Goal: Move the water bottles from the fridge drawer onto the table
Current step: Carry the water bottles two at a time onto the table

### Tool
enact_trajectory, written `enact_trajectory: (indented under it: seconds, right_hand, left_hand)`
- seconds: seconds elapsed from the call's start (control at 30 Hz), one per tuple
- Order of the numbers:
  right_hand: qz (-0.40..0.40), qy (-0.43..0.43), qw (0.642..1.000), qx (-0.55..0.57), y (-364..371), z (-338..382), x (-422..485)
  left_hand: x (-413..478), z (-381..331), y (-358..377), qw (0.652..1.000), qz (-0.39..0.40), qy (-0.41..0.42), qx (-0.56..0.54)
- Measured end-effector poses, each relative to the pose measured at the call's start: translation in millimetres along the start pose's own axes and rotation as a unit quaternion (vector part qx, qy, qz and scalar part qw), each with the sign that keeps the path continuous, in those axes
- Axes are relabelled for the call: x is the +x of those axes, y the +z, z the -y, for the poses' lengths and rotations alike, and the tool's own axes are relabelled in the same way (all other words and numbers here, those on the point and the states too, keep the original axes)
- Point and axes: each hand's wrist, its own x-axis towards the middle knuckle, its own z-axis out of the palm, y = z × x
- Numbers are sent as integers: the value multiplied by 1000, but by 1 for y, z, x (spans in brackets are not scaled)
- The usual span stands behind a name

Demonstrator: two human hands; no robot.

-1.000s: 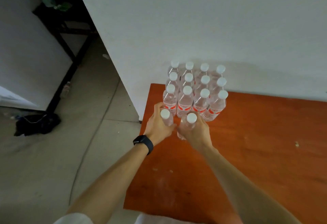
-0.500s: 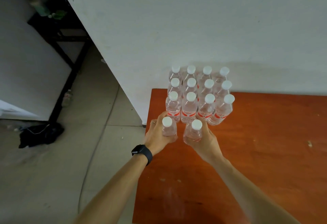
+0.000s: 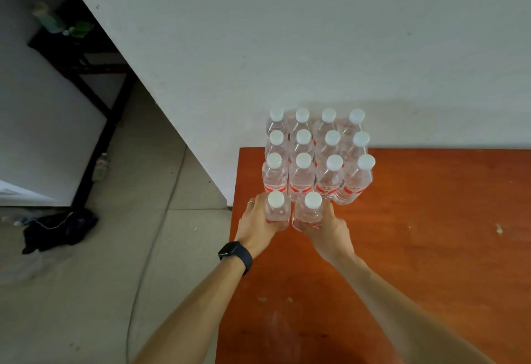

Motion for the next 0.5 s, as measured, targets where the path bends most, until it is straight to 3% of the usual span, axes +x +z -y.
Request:
enact_trajectory:
  seconds: [0.5]
  right_hand:
    - [31,2,999,9,-3,8,23]
  left_hand:
    - [12,-1,4,1000,-13,1,20]
